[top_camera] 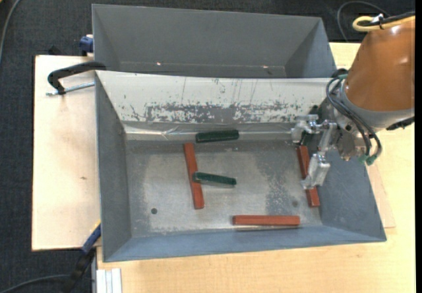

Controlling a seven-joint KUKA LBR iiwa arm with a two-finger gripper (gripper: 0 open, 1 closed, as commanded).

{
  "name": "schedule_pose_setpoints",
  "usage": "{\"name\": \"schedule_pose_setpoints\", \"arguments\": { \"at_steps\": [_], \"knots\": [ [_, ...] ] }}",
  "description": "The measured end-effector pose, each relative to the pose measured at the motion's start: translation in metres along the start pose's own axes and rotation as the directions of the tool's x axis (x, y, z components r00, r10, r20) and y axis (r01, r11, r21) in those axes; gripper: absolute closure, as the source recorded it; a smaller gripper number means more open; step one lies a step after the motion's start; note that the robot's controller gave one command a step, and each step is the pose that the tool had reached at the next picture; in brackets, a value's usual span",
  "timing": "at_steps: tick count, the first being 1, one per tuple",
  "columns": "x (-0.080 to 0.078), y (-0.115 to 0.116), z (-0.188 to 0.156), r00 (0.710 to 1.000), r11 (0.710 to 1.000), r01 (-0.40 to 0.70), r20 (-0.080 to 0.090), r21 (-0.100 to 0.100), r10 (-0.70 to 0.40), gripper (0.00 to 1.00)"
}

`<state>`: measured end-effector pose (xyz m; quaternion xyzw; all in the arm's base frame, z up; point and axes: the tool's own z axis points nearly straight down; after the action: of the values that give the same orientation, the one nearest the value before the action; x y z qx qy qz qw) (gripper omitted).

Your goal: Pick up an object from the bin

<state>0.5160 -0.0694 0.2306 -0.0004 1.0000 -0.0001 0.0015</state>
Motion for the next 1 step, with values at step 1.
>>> {"name": "schedule_pose_setpoints", "arguments": {
  "at_steps": [1],
  "knots": [
    [0.0153,0.0378,0.0889,0.991,0.991,-0.135,-0.003,-0.001,0.135,0.0]
  ]
}}
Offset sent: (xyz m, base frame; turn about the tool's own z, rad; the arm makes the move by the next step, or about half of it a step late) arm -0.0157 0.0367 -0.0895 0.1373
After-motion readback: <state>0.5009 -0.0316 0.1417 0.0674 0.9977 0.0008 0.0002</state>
